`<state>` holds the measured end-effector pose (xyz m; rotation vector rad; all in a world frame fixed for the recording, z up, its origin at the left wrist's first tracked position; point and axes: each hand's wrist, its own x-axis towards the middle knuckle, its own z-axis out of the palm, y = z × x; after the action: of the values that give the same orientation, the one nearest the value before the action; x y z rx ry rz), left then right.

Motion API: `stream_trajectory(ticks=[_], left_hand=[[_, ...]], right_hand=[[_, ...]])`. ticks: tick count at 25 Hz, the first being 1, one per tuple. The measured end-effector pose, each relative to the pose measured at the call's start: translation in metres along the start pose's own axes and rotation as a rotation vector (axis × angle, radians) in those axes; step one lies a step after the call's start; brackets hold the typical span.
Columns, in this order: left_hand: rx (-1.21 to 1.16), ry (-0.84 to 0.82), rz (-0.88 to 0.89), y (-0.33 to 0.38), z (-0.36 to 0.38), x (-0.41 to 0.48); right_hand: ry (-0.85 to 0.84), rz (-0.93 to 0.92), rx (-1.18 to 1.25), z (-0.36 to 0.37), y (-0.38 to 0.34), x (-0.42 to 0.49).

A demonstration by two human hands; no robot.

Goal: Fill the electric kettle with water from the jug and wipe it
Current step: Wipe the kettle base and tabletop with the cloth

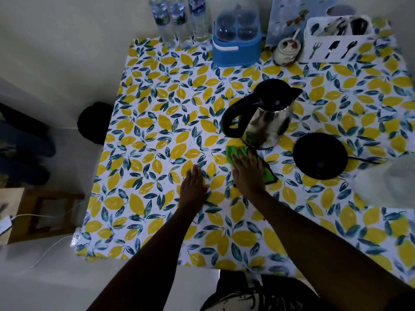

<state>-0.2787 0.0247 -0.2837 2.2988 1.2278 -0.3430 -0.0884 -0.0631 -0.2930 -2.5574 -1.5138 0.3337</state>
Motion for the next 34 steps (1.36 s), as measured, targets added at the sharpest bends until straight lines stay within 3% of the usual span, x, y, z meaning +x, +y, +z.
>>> stream_trajectory(ticks=[4, 10, 14, 16, 19, 23, 27, 32, 34], left_hand=[[0.107, 0.029, 0.013, 0.010, 0.002, -0.004], [0.137, -0.020, 0.381, 0.116, 0.024, -0.019], [0.218, -0.123, 0.481, 0.165, 0.059, -0.024], [0.189, -0.155, 0.492, 0.177, 0.066, -0.023], [0.211, -0.125, 0.515, 0.201, 0.065, -0.017], [0.231, -0.110, 0.485, 0.215, 0.063, -0.011], [0.240, -0.112, 0.447, 0.218, 0.067, -0.012], [0.228, -0.110, 0.431, 0.222, 0.066, -0.013], [0.238, -0.090, 0.436, 0.221, 0.068, -0.012]], right_hand=[[-0.062, -0.158, -0.097, 0.007, 0.046, -0.111], [0.082, 0.234, -0.080, -0.018, 0.144, -0.121], [0.102, 0.208, -0.021, 0.002, 0.140, -0.140], [0.113, 0.129, 0.005, 0.006, 0.145, -0.156], [0.346, 0.253, 0.072, -0.021, 0.172, -0.133], [0.223, 0.280, 0.007, -0.044, 0.180, -0.090], [0.138, 0.231, 0.054, -0.020, 0.186, -0.112], [0.319, 0.087, -0.003, -0.029, 0.193, -0.088], [0.261, 0.112, -0.057, -0.047, 0.180, -0.056]])
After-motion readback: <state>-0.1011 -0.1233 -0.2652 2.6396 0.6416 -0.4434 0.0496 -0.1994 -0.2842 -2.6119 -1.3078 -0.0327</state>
